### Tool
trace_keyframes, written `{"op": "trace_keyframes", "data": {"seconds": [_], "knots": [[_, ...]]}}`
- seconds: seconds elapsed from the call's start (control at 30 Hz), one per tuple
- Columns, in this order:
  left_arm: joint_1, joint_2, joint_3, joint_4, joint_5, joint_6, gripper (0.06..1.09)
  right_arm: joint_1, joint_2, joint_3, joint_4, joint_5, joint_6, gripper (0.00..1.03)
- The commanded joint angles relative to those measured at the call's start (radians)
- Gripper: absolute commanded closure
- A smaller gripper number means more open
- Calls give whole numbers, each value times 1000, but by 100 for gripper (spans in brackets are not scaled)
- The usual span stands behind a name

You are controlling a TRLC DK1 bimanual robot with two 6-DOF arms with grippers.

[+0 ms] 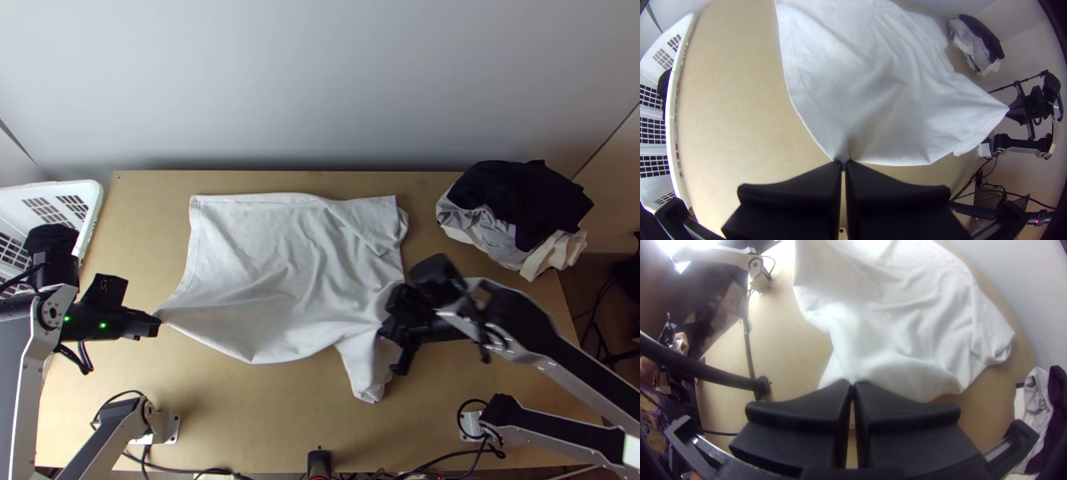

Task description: Fold the t-shirt

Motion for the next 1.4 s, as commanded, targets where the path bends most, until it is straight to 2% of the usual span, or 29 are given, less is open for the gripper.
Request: {"op": "trace_keyframes", "data": {"seconds": [0.0, 0.1, 0.17, 0.23, 0.37, 0.5, 0.6, 0.8, 1.1, 1.17, 1.2, 1.33, 1.37], "knots": [[6, 1, -60, 42, 3, 6, 105, 9, 183, -193, 233, -11, 10, 86], [4, 4, -79, 63, 5, 6, 105, -14, 264, -261, 286, -11, 15, 42], [1, 9, -84, 71, 6, 6, 105, -23, 265, -287, 289, -11, 29, 23], [1, 13, -84, 74, 6, 12, 105, -54, 229, -304, 267, -11, 40, 10], [3, 18, -86, 78, 6, 23, 105, -174, 71, -347, 217, -11, 24, 7], [3, 24, -95, 85, 6, 32, 105, -306, -40, -350, 83, -14, -54, 7], [3, 35, -98, 95, 6, 35, 105, -358, -103, -351, 36, -23, -77, 7], [1, 55, -99, 108, 20, 43, 105, -339, -112, -410, 16, -28, -82, 7], [4, 58, -125, 100, 20, 50, 105, -180, 28, -440, 143, -28, 20, 8], [4, 67, -125, 72, 17, 63, 105, -166, 63, -431, 157, -28, 38, 14], [4, 71, -125, 55, 15, 75, 105, -163, 74, -423, 157, -28, 40, 25], [4, 81, -130, -4, 6, 115, 105, -166, 46, -408, 155, -28, 29, 87], [4, 84, -130, -24, -1, 122, 105, -169, 28, -406, 144, -28, 18, 96]]}}
